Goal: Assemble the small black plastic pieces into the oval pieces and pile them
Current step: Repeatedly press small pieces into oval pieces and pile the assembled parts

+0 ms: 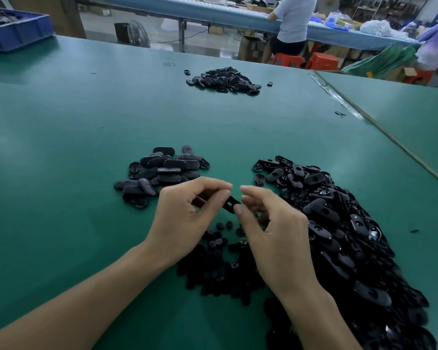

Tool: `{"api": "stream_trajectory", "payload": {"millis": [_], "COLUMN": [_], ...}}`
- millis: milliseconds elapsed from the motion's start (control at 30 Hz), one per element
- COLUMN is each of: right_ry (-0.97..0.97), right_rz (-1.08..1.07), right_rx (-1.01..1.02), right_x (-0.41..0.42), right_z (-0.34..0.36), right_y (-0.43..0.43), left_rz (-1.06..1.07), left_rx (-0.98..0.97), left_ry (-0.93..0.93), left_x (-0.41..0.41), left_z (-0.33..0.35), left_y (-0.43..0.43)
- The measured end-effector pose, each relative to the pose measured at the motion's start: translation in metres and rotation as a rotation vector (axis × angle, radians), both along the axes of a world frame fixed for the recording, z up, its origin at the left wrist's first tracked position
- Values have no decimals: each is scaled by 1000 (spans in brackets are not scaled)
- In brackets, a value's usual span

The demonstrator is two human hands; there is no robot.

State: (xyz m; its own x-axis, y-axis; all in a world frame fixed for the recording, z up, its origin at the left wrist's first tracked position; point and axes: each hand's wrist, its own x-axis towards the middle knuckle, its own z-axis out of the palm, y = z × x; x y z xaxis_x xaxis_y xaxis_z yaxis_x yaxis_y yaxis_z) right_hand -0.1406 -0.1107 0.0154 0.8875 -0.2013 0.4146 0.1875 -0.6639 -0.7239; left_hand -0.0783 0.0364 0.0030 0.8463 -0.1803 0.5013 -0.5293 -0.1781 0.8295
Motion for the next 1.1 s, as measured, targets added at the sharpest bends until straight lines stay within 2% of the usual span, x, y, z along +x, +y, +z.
{"api": "stream_trajectory", "payload": {"millis": [233,433,567,633,767,833,933,1100], "right_ry": [73,40,-2,14,247,323,354,316], "right_rz": [45,1,-69,-107,-39,-8,12,-14], "right_rx": [222,202,132,34,-333,-431,-469,-410], "right_x": [-1,0,0,0,-2,-4,-4,-3], "right_z": [3,1,0,-1,-1,0,3,2], "right_y": [1,1,-2,-3,-1,1,2,0], "left_rz": [-59,-83,-82,-51,19,27,23,45], "left_rx": [-37,11,42,34,-72,-96,-67,-37], "left_ry": [15,33,34,20,65,83,79,89], "left_x": [1,3,3,3,6,7,7,5], "left_z": [-3,-3,-2,-3,-5,-5,-6,-6], "left_y": [1,2,3,2,3,3,2,2]}}
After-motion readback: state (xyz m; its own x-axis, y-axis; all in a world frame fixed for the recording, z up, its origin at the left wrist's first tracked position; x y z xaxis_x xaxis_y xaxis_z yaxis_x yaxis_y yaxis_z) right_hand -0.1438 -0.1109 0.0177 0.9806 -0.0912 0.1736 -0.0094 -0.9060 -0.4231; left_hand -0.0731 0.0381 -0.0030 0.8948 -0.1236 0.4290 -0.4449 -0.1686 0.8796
